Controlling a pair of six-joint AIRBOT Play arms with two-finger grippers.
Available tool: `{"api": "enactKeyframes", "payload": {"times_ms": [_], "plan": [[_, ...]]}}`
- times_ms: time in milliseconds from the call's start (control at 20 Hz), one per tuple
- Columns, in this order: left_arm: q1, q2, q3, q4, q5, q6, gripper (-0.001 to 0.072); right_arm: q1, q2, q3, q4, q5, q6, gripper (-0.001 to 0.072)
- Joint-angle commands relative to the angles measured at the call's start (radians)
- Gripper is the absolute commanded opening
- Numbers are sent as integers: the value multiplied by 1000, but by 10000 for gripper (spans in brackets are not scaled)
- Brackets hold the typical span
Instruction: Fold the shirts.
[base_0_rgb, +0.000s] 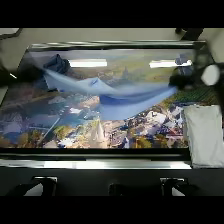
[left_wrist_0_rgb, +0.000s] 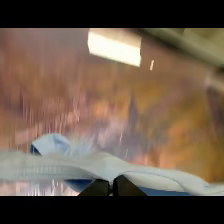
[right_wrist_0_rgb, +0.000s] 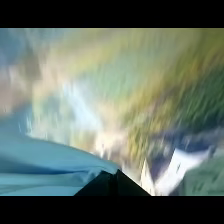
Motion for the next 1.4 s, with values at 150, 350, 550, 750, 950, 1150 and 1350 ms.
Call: {"api": "enactKeyframes", "payload": {"times_ms": [150, 350, 550, 750, 950, 1150, 1350], "plan": [[93, 260, 561, 47, 90, -100, 29, 0, 399, 255, -82, -203, 23, 45], [93, 364, 520, 74, 88, -116, 29, 0, 494, 255, -87, -23, 30, 45], [93, 341, 520, 135, 92, -114, 29, 0, 468, 255, -87, 9, 70, 45], [93, 229, 517, 261, 8, -114, 30, 0, 327, 254, -88, 76, 111, 45], [78, 3, 386, 267, -278, -113, 29, 0, 3, 233, -32, 336, 96, 46], [23, -217, 35, 269, -216, -61, 29, 0, -370, 198, 106, 297, 59, 46], [0, -451, -61, 198, -31, -61, 30, 0, -597, 198, 259, 26, 67, 47]]}}
